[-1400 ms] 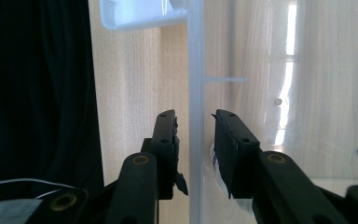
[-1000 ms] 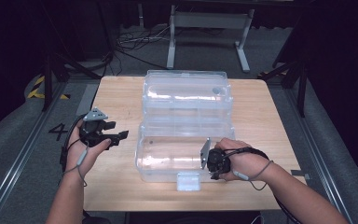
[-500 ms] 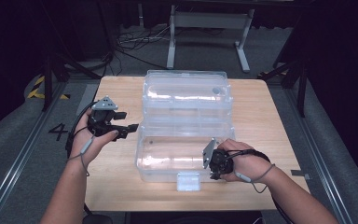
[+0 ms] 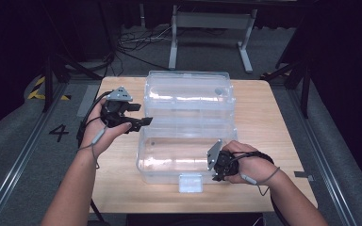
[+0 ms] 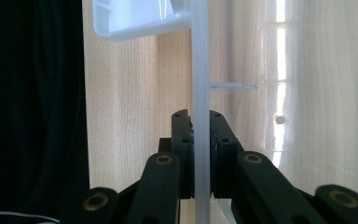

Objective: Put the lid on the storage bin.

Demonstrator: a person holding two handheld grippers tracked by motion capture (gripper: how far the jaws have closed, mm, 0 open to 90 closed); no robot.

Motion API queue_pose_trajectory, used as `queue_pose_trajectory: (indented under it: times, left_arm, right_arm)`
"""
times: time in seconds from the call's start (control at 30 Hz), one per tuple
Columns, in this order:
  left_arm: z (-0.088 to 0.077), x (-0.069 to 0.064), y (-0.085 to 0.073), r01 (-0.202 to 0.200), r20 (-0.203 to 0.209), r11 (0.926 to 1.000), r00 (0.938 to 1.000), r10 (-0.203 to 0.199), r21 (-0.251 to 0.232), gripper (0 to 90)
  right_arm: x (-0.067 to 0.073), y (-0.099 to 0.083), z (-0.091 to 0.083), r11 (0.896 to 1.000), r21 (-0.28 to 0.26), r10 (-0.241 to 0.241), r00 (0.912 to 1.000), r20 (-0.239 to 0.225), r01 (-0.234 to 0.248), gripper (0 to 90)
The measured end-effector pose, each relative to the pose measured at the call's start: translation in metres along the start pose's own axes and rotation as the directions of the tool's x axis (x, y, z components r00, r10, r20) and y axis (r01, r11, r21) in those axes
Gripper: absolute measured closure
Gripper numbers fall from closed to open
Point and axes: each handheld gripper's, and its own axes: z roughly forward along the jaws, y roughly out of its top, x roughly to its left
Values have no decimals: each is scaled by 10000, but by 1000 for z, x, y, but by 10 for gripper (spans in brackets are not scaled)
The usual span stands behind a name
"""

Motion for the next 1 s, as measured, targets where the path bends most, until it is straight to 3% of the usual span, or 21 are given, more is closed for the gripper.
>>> queue_pose_trajectory:
  times: [0.4,0.77,1.0]
  left_arm:
    - [12,-5,33,-532,557,9986,9970,536,-80,337]
    - [37,-8,65,-1332,1091,9910,9853,1314,99,355]
    - [48,-9,83,-1519,1323,9884,9797,1508,-18,377]
  right_arm:
    - [-1,0,0,10000,-15,-93,9999,-94,93,835]
    - [-1,-1,0,9999,-103,-83,9999,-140,81,834]
    - [-3,-3,0,9997,-256,9,9997,-224,-15,829]
